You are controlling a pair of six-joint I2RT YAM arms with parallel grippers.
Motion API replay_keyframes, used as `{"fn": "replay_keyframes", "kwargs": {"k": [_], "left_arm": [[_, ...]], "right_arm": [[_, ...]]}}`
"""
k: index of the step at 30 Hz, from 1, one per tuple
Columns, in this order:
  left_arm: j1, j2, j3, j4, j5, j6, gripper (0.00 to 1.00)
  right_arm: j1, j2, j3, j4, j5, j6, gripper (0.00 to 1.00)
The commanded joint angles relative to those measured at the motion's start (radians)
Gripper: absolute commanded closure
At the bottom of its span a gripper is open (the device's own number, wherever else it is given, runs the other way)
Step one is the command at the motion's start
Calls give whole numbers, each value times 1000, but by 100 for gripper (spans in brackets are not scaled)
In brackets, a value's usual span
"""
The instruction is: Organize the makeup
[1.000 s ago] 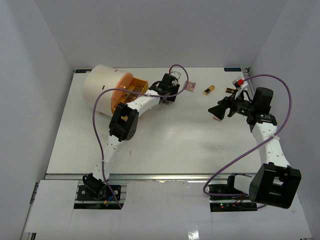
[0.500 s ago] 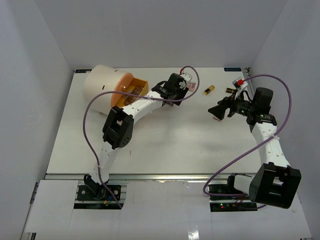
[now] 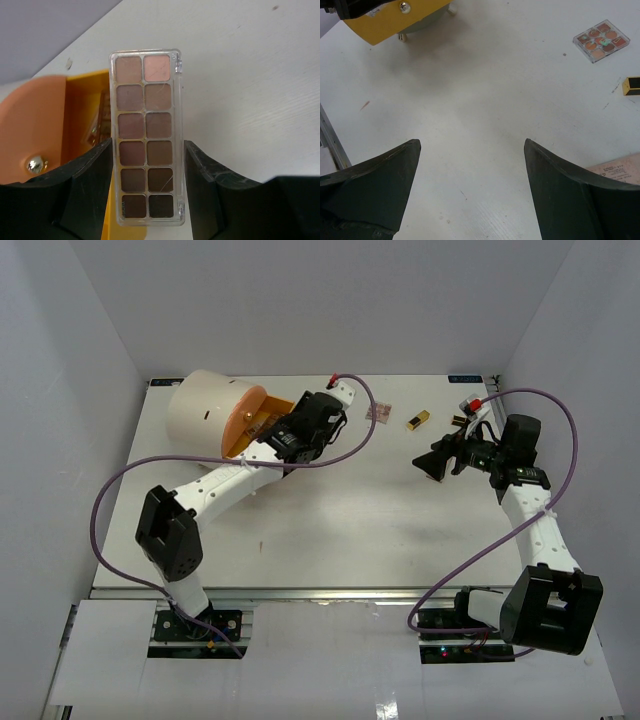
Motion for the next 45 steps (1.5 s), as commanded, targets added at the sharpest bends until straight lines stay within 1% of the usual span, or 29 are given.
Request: {"fn": "replay_keyframes", "kwargs": {"k": [1, 4, 9, 13, 18, 20, 22, 23, 25, 27, 29, 32, 37, 39, 41, 43, 45], "left_arm": [[27, -112, -93, 2, -198, 40, 95], [55, -145, -132, 0, -244, 32, 94], [70, -188, -163, 7, -243, 15, 94], [94, -199, -171, 24, -246, 33, 93], [136, -188, -184, 57, -224, 65, 88], [141, -169, -180, 64, -223, 78, 79], [145, -153, -167, 66, -226, 87, 68], [146, -147, -159, 66, -226, 91, 61], [146, -140, -146, 64, -215, 92, 42], [145, -142, -135, 60, -197, 90, 25], [144, -152, -126, 51, -176, 80, 17], [144, -165, -126, 46, -160, 76, 10], [144, -190, -131, 40, -145, 63, 7], [142, -211, -121, 18, -107, 29, 7], [140, -247, -108, -9, -12, -27, 7], [139, -323, -117, -23, 80, -108, 5], [140, -412, -189, -11, 204, -175, 3]], "right_arm": [[15, 18, -1, 26, 8, -17, 10], [16, 18, 2, 25, 11, -20, 10], [16, 21, -1, 25, 11, -21, 10], [16, 21, -2, 25, 12, -22, 10], [16, 20, -2, 25, 11, -23, 10], [16, 22, -2, 25, 10, -23, 10], [16, 24, -2, 25, 10, -23, 10], [16, 24, -2, 25, 10, -24, 10], [16, 24, -2, 24, 10, -24, 10], [16, 24, -2, 22, 10, -25, 10], [16, 26, -2, 23, 11, -27, 10], [17, 32, 2, 17, 10, -29, 10], [21, 43, 7, 9, 15, -33, 10], [25, 50, 15, -5, 31, -37, 10], [35, 57, 25, -30, 72, -37, 10], [66, 69, 52, -61, 199, -36, 8], [112, 81, 85, -102, 373, -15, 10]]}}
